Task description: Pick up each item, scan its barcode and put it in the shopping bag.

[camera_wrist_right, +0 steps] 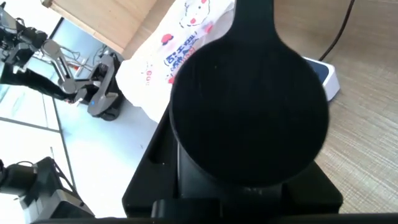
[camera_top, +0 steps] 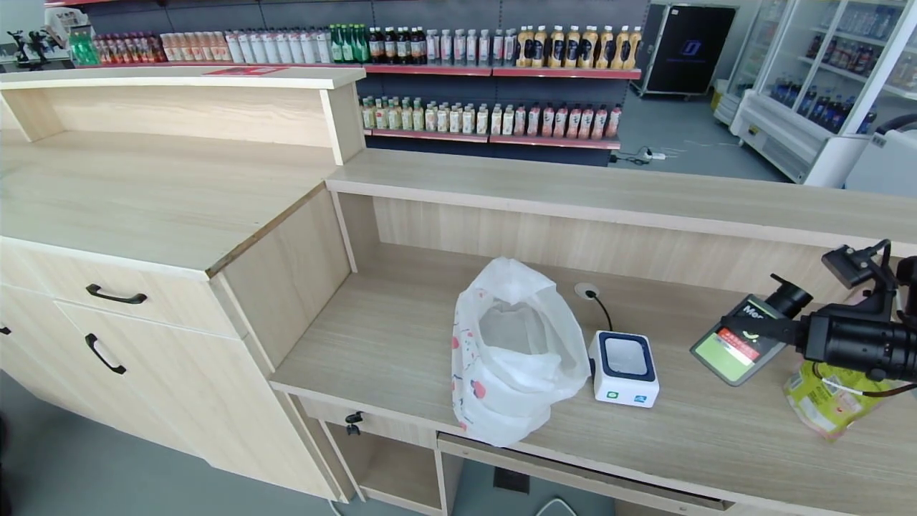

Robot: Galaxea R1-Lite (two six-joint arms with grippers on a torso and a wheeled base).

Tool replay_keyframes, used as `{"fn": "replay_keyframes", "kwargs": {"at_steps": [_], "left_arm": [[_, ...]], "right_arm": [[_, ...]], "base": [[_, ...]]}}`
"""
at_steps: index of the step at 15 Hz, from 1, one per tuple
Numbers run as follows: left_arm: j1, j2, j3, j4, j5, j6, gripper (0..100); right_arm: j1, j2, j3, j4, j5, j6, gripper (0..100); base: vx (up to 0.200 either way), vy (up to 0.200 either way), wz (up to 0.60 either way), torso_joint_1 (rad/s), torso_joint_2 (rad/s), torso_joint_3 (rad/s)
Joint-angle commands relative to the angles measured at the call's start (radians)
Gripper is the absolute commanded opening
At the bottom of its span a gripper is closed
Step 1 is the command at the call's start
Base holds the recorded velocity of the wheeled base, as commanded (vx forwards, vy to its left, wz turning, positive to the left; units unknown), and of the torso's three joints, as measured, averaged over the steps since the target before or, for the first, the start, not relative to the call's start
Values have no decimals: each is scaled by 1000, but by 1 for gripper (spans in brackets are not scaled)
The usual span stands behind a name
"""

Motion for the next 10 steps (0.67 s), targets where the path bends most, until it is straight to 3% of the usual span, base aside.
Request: {"fn": "replay_keyframes", "kwargs": {"at_steps": [1,10], "left_arm": [[0,1,0,0,0,0,100],[0,1,0,0,0,0,100]], "right_arm": [[0,33,-1,0,0,-8,0],[3,174,-107,-3,41,-108,0]], "base": [[0,0,0,0,0,0],[0,0,0,0,0,0]]}}
